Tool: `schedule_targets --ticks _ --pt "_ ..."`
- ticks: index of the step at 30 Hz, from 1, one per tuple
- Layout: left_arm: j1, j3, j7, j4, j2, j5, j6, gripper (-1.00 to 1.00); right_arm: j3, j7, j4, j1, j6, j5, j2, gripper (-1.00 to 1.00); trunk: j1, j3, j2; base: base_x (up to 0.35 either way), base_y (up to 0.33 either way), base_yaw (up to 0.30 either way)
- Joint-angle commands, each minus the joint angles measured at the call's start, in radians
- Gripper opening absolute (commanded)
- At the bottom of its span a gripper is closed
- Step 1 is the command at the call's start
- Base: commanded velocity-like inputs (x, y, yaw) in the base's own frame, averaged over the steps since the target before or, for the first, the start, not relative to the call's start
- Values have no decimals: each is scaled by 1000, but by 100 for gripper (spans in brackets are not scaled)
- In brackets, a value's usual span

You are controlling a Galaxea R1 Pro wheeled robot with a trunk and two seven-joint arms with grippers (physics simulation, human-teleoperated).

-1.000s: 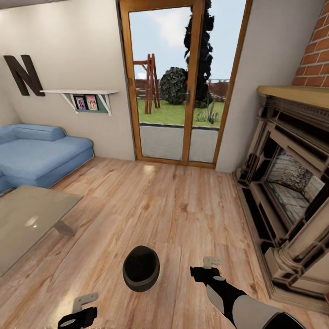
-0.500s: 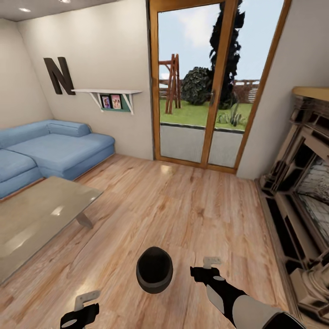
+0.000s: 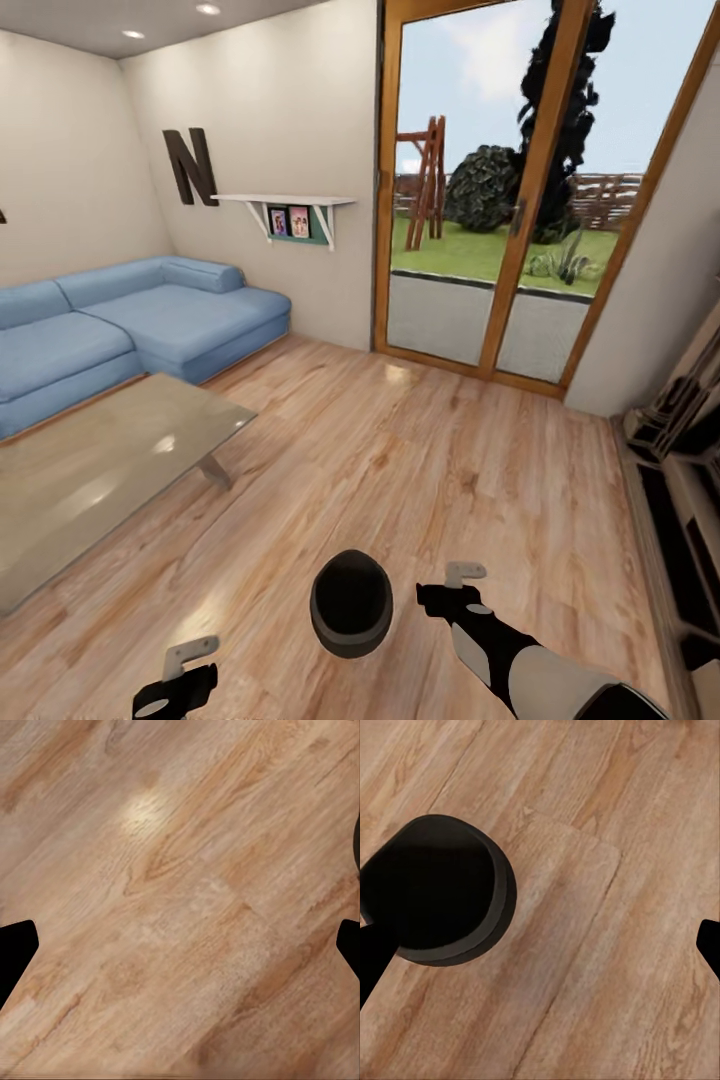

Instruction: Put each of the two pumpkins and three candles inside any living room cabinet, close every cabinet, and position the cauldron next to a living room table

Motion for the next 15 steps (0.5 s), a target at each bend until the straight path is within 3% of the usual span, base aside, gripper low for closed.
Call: schedule_targets --ticks 1,9,15 --pt "-1 -8 9 -2 1 6 5 100 9 -4 0 0 -3 -9 0 100 0 -1 -1 154 -227 287" --pt "0 -8 9 -2 1 6 5 100 9 -4 0 0 -3 -9 0 100 0 -1 -1 163 -173 287" --pt "0 -8 9 -2 0 6 5 100 9 -4 0 0 -3 -9 0 100 0 -1 -1 39 -92 286"
